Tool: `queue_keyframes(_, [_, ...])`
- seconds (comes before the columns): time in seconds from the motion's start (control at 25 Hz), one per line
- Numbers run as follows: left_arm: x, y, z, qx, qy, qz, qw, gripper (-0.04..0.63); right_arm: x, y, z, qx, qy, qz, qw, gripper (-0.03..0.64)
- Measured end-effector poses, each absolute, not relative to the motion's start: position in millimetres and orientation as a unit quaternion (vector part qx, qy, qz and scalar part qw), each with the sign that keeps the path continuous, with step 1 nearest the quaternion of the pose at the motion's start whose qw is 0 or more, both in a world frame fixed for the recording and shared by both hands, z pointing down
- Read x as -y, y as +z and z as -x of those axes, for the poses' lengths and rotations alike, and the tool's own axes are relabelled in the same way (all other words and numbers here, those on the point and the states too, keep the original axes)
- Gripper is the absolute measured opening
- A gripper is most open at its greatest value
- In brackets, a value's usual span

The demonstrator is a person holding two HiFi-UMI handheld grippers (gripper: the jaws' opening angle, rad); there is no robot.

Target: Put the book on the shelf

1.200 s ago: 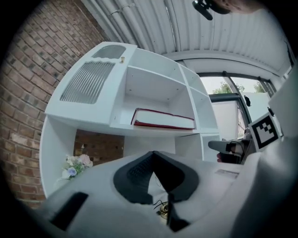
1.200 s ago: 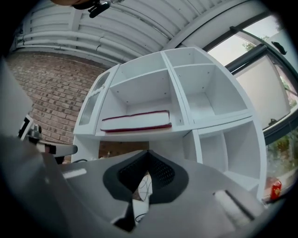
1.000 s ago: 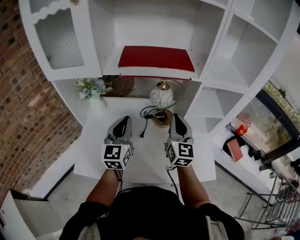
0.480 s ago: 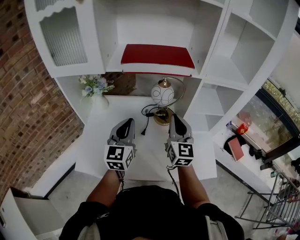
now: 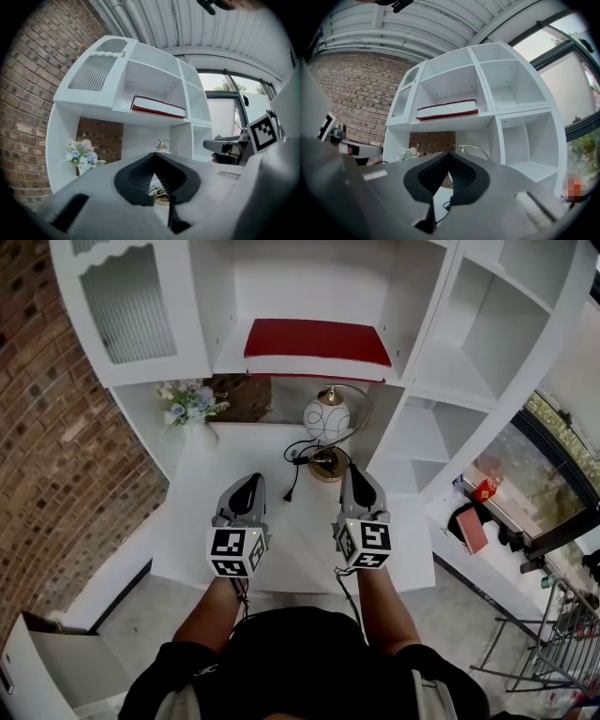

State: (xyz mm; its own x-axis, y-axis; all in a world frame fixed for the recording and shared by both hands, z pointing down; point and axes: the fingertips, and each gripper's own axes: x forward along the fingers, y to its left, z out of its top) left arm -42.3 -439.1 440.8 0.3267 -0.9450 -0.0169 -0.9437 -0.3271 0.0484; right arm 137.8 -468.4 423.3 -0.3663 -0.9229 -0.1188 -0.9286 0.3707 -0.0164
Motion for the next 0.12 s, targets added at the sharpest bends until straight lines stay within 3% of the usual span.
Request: queue_keyframes(0.12, [436.4, 440.8, 42.8, 0.578, -0.024, -0.815, 0.018, 0.002, 464.9, 424.8, -135.1, -0.828, 0.025, 0.558, 0.052, 0.014])
